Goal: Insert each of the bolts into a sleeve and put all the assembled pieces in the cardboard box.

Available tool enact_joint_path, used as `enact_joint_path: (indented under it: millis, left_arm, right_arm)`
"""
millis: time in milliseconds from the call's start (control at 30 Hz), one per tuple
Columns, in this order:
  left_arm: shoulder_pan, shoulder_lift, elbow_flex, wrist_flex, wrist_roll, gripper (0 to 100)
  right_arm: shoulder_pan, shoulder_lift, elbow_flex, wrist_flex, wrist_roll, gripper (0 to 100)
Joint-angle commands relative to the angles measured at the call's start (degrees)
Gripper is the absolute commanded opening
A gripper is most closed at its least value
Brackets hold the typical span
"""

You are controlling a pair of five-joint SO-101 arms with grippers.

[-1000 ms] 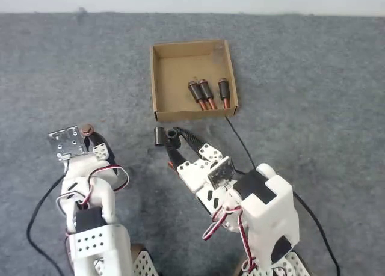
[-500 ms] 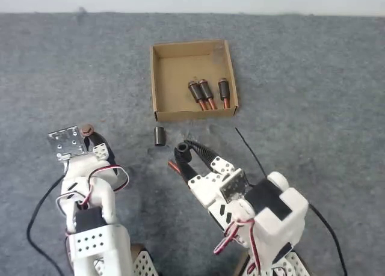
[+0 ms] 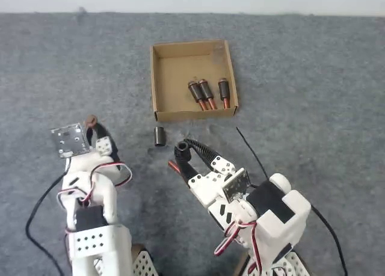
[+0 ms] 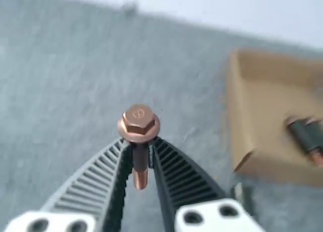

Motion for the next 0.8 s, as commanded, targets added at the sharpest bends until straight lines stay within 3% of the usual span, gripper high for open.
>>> enact_joint_path:
  millis: [0,200,467,767]
  left_arm:
    - [5.1,-2.5,-9.1,-2.3,0.5,1]
    - [13.5,-2.1,-15.9,-2.3,1.1,1]
    - [19.3,-2.0,-23.3,-2.4,15.9,1]
    - [28.1,-1.9,-24.1,-2.3,14.9,1]
  right_arm:
    - [-0.4,-2.6,1.7,-1.5,-0.8,0.7]
    - [-0.4,-2.6,1.6,-1.5,-0.9,0.7]
    - [-0.4,-2.6,1.3,-1.5,-1.1,0.7]
    - [-0.4,-2.6,1.4,-1.5,-1.1,0.7]
